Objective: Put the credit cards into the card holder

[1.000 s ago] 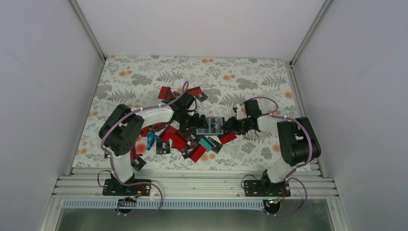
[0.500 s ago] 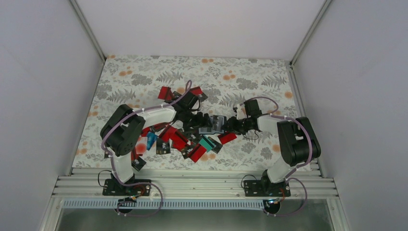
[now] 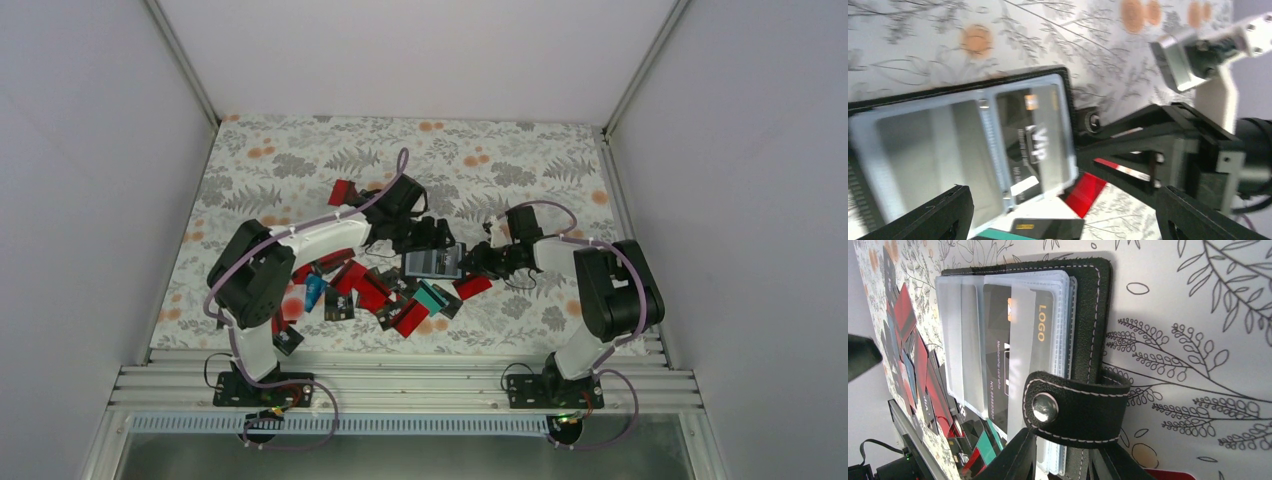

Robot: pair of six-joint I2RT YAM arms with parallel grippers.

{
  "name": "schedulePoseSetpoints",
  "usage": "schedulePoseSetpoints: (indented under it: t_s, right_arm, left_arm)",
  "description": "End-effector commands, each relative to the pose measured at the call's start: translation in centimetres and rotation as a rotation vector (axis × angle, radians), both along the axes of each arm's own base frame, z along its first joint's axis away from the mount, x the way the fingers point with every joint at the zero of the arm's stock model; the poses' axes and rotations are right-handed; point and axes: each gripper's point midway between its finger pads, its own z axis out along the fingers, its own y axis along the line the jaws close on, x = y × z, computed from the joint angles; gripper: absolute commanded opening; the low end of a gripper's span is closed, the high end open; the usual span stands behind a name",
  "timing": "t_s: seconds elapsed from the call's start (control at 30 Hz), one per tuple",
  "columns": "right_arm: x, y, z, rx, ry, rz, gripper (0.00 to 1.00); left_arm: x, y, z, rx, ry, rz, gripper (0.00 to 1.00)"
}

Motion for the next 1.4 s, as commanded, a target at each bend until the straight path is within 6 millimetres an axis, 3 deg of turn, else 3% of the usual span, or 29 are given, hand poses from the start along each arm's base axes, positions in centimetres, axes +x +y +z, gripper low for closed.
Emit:
schedulePoseSetpoints:
  t_s: [0.0,0.07,0.2,0.47,0.57,0.7,0.87,1.1,1.23,1.37]
  right_arm:
    - [-0.4,0.0,-0.3,-0.014,0.019,0.018,0.29]
    - [0.1,0.0,1.0,-0.013,-0.017,0.016,0.29]
    - [0.9,-0.3,1.6,-0.045,-0.039,0.002,0.29]
    - [1.6,-0.7,0.3,-0.094,-0.005,-0.006,0.26]
    - [2.3,-0.8,0.0,-0.119,-0.004,-0.012,0.25]
    - [3.0,-1.0,-0.8,-0.180,0.008,-0.010,0.11]
    - [2.7,-1.3,-2.8,-0.262,0.046,-0.005,0.04]
    - [1.9,-0.9,-4.2,-0.290,0.063,0.007,0.04]
    - [2.5,0.6,-1.8,-0.201,0.020,0.019,0.04]
    - [3.0,2.5,1.9,-0.088,-0.036,0.055,0.04]
  left_arm:
    - [0.8,3.5,-0.8,0.203,-0.059,0.067,0.91]
    - [0.5,4.8,-2.2,0.271,-0.040,0.083,0.89]
    - [-0.6,5.8,-4.5,0.313,0.007,0.089,0.85]
    - [0.6,6.6,-7.4,0.389,0.021,0.101,0.91]
    - [0.2,5.3,-8.9,0.321,0.068,0.060,0.93]
    - [-0.3,3.1,-9.2,0.205,0.116,0.019,0.93]
    - [-0.3,1.3,-8.1,0.066,0.106,0.020,0.92]
    - [0.4,-1.4,-2.7,-0.143,0.004,-0.016,0.91]
    - [1.0,-1.8,-2.0,-0.147,-0.023,-0.024,0.91]
    - [0.7,-1.8,-2.8,-0.150,-0.012,-0.025,0.89]
